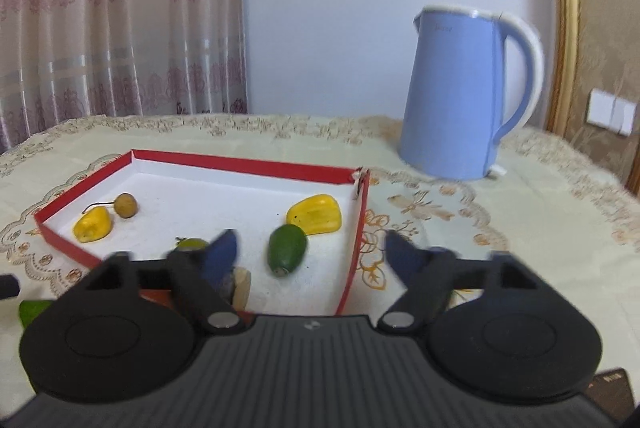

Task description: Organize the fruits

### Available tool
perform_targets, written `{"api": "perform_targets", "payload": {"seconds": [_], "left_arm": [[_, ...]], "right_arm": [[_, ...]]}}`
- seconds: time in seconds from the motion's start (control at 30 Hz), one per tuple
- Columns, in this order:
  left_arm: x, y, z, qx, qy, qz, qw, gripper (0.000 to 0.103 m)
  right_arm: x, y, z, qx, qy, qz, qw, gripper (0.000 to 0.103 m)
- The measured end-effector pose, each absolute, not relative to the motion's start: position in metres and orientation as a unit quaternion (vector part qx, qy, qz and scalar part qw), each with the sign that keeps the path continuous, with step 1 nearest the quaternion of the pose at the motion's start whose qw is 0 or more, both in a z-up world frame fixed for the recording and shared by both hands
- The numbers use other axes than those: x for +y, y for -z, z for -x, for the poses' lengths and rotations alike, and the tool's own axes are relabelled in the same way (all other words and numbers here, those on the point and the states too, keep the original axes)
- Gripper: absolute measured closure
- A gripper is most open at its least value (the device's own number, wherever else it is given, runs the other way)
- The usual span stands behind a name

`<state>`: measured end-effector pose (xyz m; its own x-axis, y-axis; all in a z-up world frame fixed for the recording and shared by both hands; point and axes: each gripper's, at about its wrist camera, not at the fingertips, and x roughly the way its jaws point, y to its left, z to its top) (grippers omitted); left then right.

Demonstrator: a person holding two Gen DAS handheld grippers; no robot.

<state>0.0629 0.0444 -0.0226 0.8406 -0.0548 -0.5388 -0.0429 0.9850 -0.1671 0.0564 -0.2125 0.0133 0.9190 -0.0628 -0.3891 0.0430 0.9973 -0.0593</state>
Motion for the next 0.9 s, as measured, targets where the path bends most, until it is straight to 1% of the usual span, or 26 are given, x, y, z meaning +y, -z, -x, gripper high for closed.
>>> {"api": "perform_targets", "payload": {"seconds": [0.03, 0.07, 0.2, 0.3, 0.47, 0.57, 0.8, 0.9], "left_arm": [[0.044, 0.023, -0.063, 0.282, 0.003, 0.086, 0.955, 0.000], [0.044, 0.023, -0.063, 0.282, 0.002, 0.086, 0.956, 0.000], [0.044, 0.023, -0.063, 0.282, 0.000, 0.084, 0.956, 0.000], [0.042, 0.022, -0.062, 0.283, -0.003, 0.081, 0.956, 0.000], [0.039, 0.022, -0.062, 0.284, -0.008, 0.068, 0.956, 0.000], [0.037, 0.022, -0.062, 0.283, -0.011, 0.062, 0.957, 0.000], [0.040, 0.022, -0.063, 0.289, -0.013, 0.068, 0.955, 0.000], [0.040, 0.023, -0.063, 0.292, -0.013, 0.070, 0.954, 0.000]], "right_arm": [[-0.210, -0.014, -0.048, 0.197, 0.026, 0.026, 0.980, 0.007], [-0.208, -0.014, -0.041, 0.198, 0.026, 0.025, 0.980, 0.000], [-0.201, -0.005, -0.027, 0.250, 0.018, 0.029, 0.968, 0.000], [-0.194, 0.008, -0.028, 0.286, 0.032, 0.052, 0.956, 0.000], [-0.197, 0.017, -0.041, 0.294, 0.044, 0.040, 0.954, 0.000], [-0.199, 0.026, -0.054, 0.327, 0.057, 0.035, 0.942, 0.000], [-0.209, 0.030, -0.053, 0.331, 0.052, -0.008, 0.942, 0.000], [-0.208, 0.031, -0.053, 0.332, 0.053, -0.005, 0.942, 0.000]]}}
